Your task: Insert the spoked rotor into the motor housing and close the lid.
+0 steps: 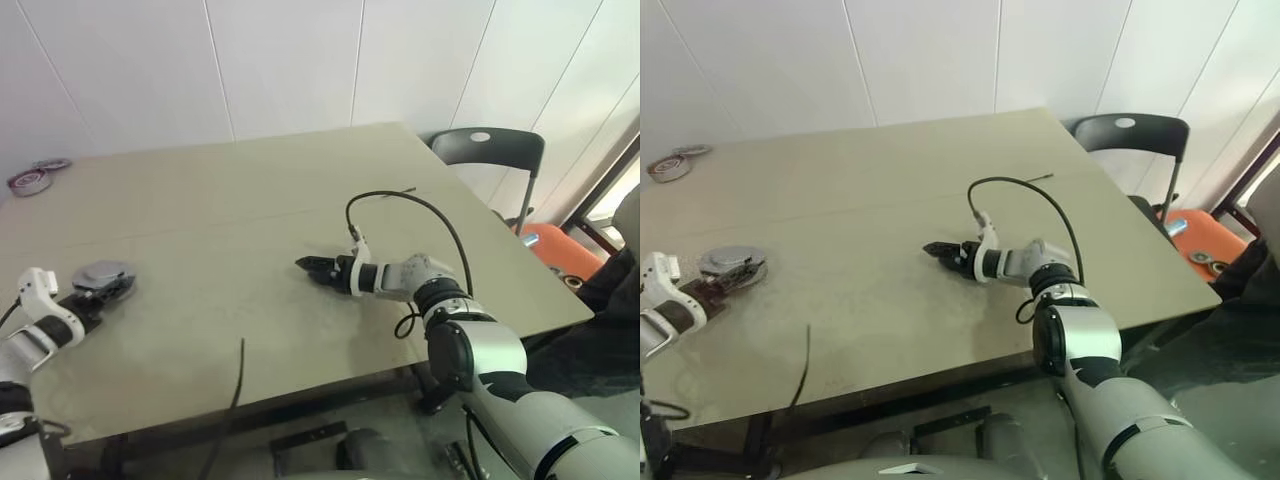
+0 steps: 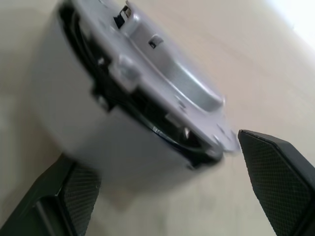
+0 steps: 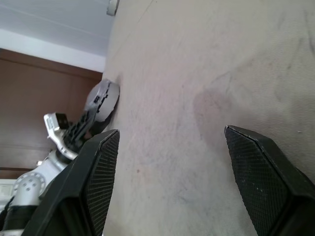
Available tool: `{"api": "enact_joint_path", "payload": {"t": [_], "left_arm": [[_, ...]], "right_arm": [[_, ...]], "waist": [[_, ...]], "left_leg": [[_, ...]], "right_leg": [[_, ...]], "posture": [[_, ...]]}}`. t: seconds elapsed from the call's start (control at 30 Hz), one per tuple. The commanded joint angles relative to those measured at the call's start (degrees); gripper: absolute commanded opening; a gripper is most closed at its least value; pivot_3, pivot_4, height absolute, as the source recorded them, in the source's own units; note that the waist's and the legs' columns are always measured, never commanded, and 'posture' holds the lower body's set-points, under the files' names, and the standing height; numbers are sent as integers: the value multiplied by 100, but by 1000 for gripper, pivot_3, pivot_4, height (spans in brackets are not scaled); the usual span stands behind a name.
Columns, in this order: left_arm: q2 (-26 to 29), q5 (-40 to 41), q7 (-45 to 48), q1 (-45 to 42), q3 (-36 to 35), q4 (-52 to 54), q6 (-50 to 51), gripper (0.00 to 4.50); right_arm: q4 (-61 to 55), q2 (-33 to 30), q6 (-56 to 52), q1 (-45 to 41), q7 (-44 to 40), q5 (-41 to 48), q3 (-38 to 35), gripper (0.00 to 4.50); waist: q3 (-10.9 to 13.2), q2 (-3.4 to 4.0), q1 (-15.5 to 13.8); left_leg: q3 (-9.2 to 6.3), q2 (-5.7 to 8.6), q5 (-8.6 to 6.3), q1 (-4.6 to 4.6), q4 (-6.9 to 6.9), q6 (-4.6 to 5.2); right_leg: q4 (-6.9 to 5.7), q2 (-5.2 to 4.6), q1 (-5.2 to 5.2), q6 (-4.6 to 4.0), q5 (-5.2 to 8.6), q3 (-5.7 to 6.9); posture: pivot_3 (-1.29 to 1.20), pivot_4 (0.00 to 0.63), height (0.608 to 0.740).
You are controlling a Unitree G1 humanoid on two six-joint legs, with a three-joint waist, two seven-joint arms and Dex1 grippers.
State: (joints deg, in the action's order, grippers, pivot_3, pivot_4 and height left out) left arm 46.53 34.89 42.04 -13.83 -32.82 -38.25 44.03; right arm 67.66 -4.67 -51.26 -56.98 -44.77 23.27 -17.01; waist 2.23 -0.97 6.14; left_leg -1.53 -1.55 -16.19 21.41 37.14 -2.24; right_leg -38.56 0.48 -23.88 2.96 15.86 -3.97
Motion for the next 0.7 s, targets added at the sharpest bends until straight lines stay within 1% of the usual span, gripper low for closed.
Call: {"api": "enact_joint_path", "payload": {"t": [0.03,0.1,0.23,0.4,0.53,0.7], "left_arm": [[263,140,371,367,-61,626,307,4462],[360,112,615,767,71,972,447,4462],[491,279,1092,1478,96,1958,752,4462],[553,609,1312,2042,-200,3340,1053,4462],[372,1035,1056,1881,-408,4195,1290,4462],[84,1525,651,1183,-341,4556,1484,4462]], "right_arm": [[11,71,95,-82,38,-24,8,3583],[34,79,127,-91,54,-42,12,3583],[55,100,166,-77,83,-88,27,3583],[60,97,175,-69,47,-97,36,3583],[-45,47,52,-71,-254,-66,94,3583],[-263,-64,-97,-123,-708,-29,215,3583]], "waist": [[0,-1,1],[-1,0,3],[1,6,71],[6,15,90],[5,14,87],[6,14,90]], "left_leg": [[0,0,1,-2,0,-1],[0,1,1,-5,2,-2],[1,1,2,-5,-1,-3],[0,1,2,-6,0,-3],[0,2,2,-8,1,-3],[-1,4,3,-11,1,-1]], "right_leg": [[-1,-1,2,0,0,1],[-4,-2,5,0,0,1],[-2,-3,4,-2,1,0],[1,-6,10,-3,2,4],[6,-5,16,-2,2,5],[18,8,27,1,2,9]], "posture": [[0,0,740],[0,0,740],[0,0,740],[0,0,740],[0,0,740],[0,0,740]]}}
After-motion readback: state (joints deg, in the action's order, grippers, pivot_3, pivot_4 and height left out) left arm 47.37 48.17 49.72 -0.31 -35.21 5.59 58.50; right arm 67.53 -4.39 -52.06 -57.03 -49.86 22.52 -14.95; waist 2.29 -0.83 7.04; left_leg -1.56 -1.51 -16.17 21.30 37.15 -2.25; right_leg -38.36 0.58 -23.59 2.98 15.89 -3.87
